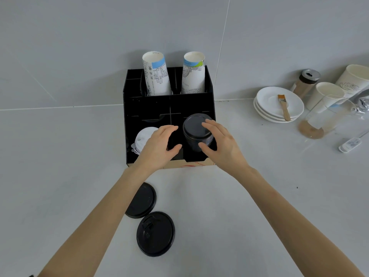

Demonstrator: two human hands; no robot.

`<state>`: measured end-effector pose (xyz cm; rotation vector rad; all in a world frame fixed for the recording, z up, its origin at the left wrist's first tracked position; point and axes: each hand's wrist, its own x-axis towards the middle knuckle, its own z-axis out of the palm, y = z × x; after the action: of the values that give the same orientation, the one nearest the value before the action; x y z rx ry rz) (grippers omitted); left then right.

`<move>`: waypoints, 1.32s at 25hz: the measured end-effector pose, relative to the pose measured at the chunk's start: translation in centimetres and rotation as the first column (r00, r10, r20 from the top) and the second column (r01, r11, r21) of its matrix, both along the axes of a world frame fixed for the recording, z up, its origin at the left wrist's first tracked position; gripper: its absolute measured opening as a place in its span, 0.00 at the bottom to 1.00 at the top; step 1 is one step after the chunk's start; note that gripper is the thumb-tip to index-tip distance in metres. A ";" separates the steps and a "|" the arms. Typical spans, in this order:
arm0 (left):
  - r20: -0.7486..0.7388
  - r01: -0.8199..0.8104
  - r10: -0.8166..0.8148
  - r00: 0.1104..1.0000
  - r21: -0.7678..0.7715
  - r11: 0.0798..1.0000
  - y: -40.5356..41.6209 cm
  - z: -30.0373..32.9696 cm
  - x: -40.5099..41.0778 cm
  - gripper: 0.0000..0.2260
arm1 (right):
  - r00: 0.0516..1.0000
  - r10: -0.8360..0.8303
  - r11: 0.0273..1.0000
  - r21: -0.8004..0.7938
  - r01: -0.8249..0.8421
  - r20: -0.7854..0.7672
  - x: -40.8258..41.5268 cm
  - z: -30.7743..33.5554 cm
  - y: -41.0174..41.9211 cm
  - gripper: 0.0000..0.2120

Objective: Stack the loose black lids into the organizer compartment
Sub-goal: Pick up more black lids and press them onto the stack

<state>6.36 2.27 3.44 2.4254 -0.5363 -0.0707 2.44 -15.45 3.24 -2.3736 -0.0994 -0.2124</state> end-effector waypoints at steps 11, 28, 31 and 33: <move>-0.066 -0.109 0.107 0.992 -0.027 0.994 6.7 -2.0 -7.4 0.20 | 0.983 0.163 0.987 0.020 -0.162 -0.082 -5.9 -2.8 4.7 0.22; -0.384 -0.249 0.237 0.892 0.020 0.968 10.3 -7.1 -17.8 0.29 | 0.783 0.435 0.883 0.041 -0.467 -0.444 -10.9 -6.6 8.8 0.27; -0.387 -0.243 0.237 0.891 0.033 0.969 9.8 -7.3 -18.1 0.38 | 0.789 0.421 0.895 0.060 -0.443 -0.448 -11.1 -6.8 8.8 0.28; -0.386 -0.220 0.223 0.895 0.053 0.974 9.3 -7.4 -18.1 0.38 | 0.800 0.406 0.905 0.069 -0.421 -0.442 -11.3 -7.1 8.7 0.27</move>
<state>-11.70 11.56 -3.94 2.3747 -0.0764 -0.4498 -8.83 -6.74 -3.85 -2.3016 -0.3987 0.5523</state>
